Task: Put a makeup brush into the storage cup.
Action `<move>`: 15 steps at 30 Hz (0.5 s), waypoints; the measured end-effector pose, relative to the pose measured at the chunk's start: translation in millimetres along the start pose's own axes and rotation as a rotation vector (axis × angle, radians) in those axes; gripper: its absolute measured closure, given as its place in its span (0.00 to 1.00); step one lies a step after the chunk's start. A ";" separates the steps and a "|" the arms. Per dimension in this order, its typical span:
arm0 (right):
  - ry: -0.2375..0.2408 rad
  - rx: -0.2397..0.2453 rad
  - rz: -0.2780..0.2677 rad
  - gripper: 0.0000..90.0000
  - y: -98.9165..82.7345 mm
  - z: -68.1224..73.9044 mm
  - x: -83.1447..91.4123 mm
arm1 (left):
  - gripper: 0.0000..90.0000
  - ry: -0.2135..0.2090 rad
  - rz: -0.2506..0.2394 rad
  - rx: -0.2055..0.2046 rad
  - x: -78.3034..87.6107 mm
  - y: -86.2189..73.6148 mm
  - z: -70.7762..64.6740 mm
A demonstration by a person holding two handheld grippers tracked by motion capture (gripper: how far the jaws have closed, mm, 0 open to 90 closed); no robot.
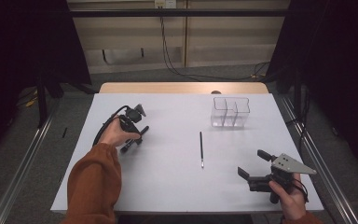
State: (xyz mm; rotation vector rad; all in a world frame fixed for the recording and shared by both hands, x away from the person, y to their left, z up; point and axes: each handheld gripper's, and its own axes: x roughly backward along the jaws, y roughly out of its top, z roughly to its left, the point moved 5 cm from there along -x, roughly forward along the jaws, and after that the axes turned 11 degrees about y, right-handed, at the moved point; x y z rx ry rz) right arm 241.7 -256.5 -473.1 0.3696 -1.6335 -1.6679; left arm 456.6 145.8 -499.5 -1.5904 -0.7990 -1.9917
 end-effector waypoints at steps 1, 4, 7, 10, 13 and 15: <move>0.000 0.000 0.001 0.00 -0.1 -0.1 0.1 | 0.54 -0.004 0.005 -0.006 0.4 0.1 -0.5; 0.000 -0.001 0.003 0.00 -0.6 -0.4 0.0 | 0.70 -0.009 0.010 -0.003 1.3 -0.1 0.6; 0.003 0.001 0.005 0.00 -0.6 0.8 -0.6 | 0.76 -0.010 0.024 0.010 1.3 0.1 2.6; 0.008 0.004 0.006 0.00 -0.6 1.7 -1.1 | 0.81 -0.005 0.035 0.006 1.6 1.0 -0.7; 0.004 0.000 0.006 0.00 -0.7 0.8 -1.1 | 0.87 0.008 0.052 -0.005 1.9 2.1 -2.7; 0.007 0.003 0.005 0.00 -0.6 1.1 -1.1 | 0.87 0.017 0.049 0.015 2.1 1.9 -3.6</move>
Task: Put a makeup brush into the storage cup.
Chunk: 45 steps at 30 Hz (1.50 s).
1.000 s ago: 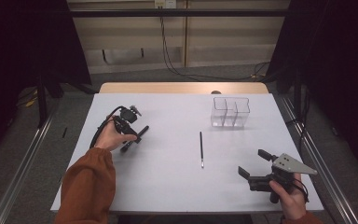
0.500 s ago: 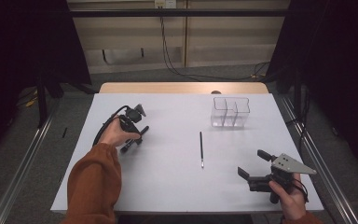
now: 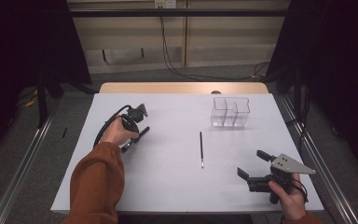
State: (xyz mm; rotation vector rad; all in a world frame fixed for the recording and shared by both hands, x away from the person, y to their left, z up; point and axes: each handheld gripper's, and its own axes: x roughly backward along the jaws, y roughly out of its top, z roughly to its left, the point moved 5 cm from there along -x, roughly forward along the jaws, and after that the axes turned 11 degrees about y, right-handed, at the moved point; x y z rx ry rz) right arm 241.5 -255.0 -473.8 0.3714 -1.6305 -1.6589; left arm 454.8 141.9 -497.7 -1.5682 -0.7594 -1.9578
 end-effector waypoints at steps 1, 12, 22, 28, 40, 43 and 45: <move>0.002 0.001 -0.001 0.00 0.1 0.4 0.0 | 0.87 0.000 -0.004 0.003 0.1 -0.5 -0.3; 0.000 -0.002 0.002 0.00 -0.1 -0.3 -0.7 | 0.88 -0.034 -0.052 0.025 2.1 -5.1 3.9; -0.002 -0.004 0.004 0.00 -0.2 -0.6 -1.3 | 0.88 -0.068 -0.135 0.066 11.6 -11.6 12.0; -0.002 -0.005 0.003 0.00 -0.2 -0.6 -1.3 | 0.88 -0.093 -0.194 0.100 19.9 -13.0 13.3; -0.004 -0.006 0.000 0.00 0.1 -0.5 -0.8 | 0.88 -0.123 -0.407 0.140 38.8 -22.9 16.5; -0.004 -0.006 0.002 0.00 -0.1 -0.9 -0.9 | 0.88 -0.136 -0.463 0.154 39.4 -27.4 18.6; -0.004 -0.006 0.003 0.00 -0.1 -0.9 -0.9 | 0.88 -0.161 -0.490 0.153 40.7 -30.3 18.3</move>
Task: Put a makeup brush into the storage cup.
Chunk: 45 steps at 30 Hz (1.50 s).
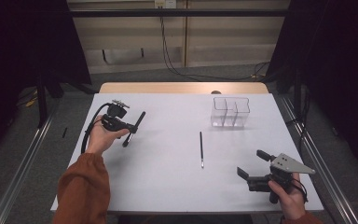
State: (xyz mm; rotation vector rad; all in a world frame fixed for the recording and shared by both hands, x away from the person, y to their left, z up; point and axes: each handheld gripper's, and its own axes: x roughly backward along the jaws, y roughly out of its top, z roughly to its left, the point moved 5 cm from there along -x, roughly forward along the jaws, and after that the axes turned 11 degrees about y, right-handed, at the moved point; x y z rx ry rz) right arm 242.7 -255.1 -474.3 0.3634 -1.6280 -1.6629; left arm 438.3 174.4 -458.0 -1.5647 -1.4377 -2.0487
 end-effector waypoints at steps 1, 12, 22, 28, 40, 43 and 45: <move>0.000 0.000 0.000 0.00 0.0 -0.1 0.0 | 0.88 0.005 -0.013 0.001 1.3 -0.8 0.0; -0.006 -0.003 -0.005 0.00 0.4 -0.8 0.2 | 0.88 0.006 -0.195 0.036 9.3 -6.3 -4.9; -0.007 -0.005 -0.005 0.00 0.3 -1.1 0.2 | 0.88 -0.009 -0.348 0.068 21.4 -8.0 -8.6; -0.010 -0.008 -0.007 0.00 0.5 -1.6 0.4 | 0.88 -0.013 -0.394 0.053 31.2 -10.9 -12.8; -0.007 -0.012 -0.013 0.00 0.9 -1.8 1.2 | 0.88 -0.053 -0.445 0.051 40.5 -20.7 -33.4; -0.005 -0.010 -0.011 0.00 1.0 -1.3 1.0 | 0.88 -0.074 -0.452 0.041 43.1 -21.9 -39.9; -0.004 -0.007 -0.014 0.00 1.2 -0.8 1.4 | 0.88 -0.101 -0.458 0.037 46.2 -22.5 -44.4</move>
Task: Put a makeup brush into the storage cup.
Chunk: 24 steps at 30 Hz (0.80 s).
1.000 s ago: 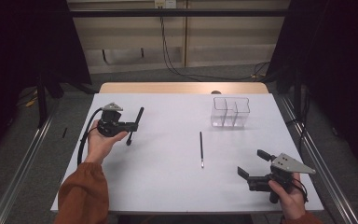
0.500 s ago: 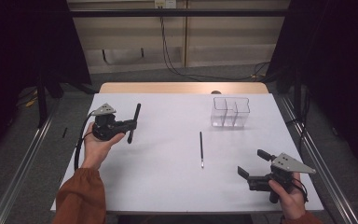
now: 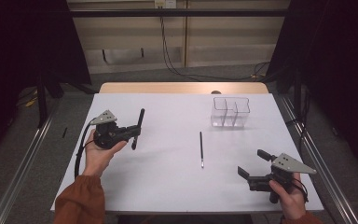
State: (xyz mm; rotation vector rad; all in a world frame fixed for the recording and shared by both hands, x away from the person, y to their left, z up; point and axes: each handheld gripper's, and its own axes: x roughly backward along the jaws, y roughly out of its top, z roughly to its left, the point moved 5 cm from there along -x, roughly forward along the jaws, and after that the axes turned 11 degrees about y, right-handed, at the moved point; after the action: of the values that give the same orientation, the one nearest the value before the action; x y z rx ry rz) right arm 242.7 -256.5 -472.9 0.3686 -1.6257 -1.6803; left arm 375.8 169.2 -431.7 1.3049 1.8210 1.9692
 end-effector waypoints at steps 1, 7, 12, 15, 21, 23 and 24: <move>0.000 0.000 0.000 0.00 0.0 0.0 0.2 | 0.88 -0.003 -0.001 -0.001 1.0 0.6 -1.8; 0.003 -0.001 -0.002 0.00 0.1 0.4 0.6 | 0.88 -0.041 0.004 -0.005 -1.3 1.3 -13.9; 0.002 -0.001 -0.003 0.00 0.2 -0.1 0.5 | 0.88 -0.071 0.011 -0.034 -4.2 2.6 -26.4; 0.002 0.002 -0.001 0.00 0.2 0.2 0.5 | 0.88 -0.086 0.023 -0.052 -6.4 2.3 -34.7; 0.003 -0.002 -0.004 0.00 0.3 0.0 0.3 | 0.88 -0.140 0.053 -0.085 -11.3 -1.1 -55.3; 0.003 -0.001 -0.004 0.00 0.3 -0.1 0.4 | 0.88 -0.152 0.050 -0.092 -11.4 1.0 -60.9; 0.003 -0.002 -0.004 0.00 0.3 -0.2 0.3 | 0.88 -0.156 0.049 -0.096 -11.5 1.7 -62.5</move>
State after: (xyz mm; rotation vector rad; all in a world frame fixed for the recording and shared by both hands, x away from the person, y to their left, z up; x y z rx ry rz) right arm 242.7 -256.8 -472.6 0.3739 -1.6216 -1.6834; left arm 341.6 115.8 -428.1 1.4410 1.6183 1.8942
